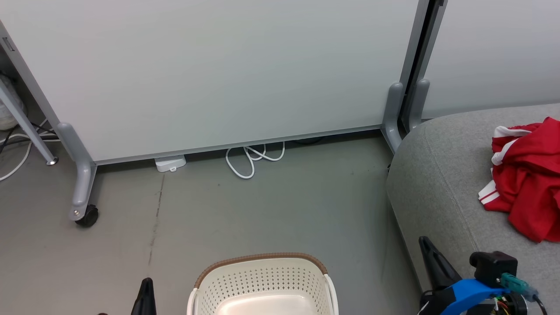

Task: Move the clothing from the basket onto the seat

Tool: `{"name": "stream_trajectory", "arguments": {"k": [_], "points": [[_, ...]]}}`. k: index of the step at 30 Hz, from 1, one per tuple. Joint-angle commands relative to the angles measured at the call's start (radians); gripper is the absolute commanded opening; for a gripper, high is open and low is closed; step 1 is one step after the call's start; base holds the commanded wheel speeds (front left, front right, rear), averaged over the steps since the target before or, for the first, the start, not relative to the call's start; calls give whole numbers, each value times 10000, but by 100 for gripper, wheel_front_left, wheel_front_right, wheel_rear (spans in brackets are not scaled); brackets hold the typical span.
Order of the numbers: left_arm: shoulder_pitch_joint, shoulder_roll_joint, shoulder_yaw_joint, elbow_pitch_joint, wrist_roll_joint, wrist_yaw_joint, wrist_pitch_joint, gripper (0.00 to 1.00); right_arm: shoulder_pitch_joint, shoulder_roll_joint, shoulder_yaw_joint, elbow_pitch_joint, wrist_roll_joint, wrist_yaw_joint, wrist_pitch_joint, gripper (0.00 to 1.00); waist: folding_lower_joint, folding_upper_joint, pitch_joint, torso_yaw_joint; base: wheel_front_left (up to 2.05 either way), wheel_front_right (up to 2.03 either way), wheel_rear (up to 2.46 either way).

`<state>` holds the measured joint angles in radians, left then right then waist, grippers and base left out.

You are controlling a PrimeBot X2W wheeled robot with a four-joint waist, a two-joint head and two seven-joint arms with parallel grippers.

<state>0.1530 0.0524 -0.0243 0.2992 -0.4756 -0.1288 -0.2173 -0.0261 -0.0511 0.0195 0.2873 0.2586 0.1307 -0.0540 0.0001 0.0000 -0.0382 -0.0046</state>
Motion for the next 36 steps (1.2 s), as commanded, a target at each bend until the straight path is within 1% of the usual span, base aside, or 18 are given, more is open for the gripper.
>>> {"name": "stream_trajectory", "arguments": {"k": [1, 20, 36], "points": [[-393, 46, 87, -174, -496, -2, 112, 0, -245, -6, -88, -187, 614, 0, 63, 0, 0, 0, 7, 2, 0, 0, 0], [-991, 81, 364, -288, -3304, -8, 874, 0, -418, -3, -392, -284, 3901, 0, 455, 0, 0, 0, 75, 10, 0, 0, 0], [-1379, 91, 561, -360, -5131, -12, 1392, 0, -527, -1, -605, -329, 6044, 1, 730, 0, 0, 0, 129, 16, 0, 0, 0]]}}
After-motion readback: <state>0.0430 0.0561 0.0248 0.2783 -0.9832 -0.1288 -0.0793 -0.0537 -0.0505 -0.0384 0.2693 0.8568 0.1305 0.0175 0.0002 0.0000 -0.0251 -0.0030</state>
